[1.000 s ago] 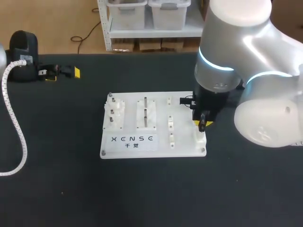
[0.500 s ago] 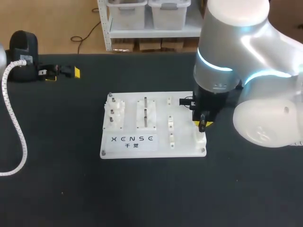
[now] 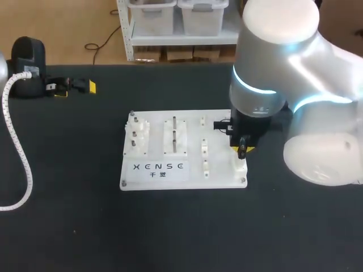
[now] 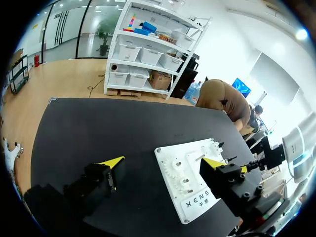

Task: Insert the USB connector, Ethernet cable, and multi-pin plug into their matching sockets one by one.

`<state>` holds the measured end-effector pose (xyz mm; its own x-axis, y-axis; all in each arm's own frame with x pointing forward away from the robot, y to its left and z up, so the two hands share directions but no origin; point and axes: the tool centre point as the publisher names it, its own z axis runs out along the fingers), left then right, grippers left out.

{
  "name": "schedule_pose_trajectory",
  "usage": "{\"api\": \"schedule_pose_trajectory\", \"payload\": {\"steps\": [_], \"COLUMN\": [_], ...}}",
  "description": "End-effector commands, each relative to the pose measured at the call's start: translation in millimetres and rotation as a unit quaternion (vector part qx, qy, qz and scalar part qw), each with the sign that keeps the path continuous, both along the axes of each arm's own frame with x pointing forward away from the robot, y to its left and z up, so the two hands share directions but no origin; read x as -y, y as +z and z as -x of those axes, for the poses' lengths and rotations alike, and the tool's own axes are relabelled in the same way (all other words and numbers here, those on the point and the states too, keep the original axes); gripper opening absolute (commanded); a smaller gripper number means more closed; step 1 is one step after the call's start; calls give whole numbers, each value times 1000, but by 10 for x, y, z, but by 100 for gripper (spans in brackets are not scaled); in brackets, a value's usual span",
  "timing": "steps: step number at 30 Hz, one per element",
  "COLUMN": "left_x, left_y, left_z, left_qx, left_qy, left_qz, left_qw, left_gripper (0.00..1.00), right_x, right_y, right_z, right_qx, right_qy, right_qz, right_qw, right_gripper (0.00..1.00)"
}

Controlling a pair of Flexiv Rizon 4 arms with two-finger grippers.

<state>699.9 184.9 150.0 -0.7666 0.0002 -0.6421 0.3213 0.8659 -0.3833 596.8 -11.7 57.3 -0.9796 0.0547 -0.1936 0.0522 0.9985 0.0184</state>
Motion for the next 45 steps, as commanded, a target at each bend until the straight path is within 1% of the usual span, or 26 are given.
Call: {"api": "schedule_pose_trajectory", "payload": {"steps": [1, 10, 15, 18, 26, 34, 45], "left_x": [0, 0, 0, 0, 0, 0, 0], "left_y": [0, 0, 0, 0, 0, 0, 0], "left_z": [0, 0, 0, 0, 0, 0, 0], "left_qx": [0, 0, 0, 0, 0, 0, 0], "left_qy": [0, 0, 0, 0, 0, 0, 0], "left_qz": [0, 0, 0, 0, 0, 0, 0], "left_qw": [1000, 1000, 1000, 1000, 1000, 1000, 1000], "left_gripper": [100, 100, 100, 100, 100, 100, 100], "right_x": [14, 42, 53, 69, 98, 49, 34], "right_y": [-93, -104, -108, -145, -256, -340, -452], "right_z": [77, 92, 80, 71, 6, -44, -18], "right_qx": [12, 17, 15, 5, -36, -56, -82], "right_qy": [0, -2, -3, -10, -29, -30, -30], "right_qz": [1, 4, 3, 3, -11, -7, -3], "right_qw": [1000, 1000, 1000, 1000, 999, 998, 996], "right_gripper": [0, 0, 0, 0, 0, 0, 0]}}
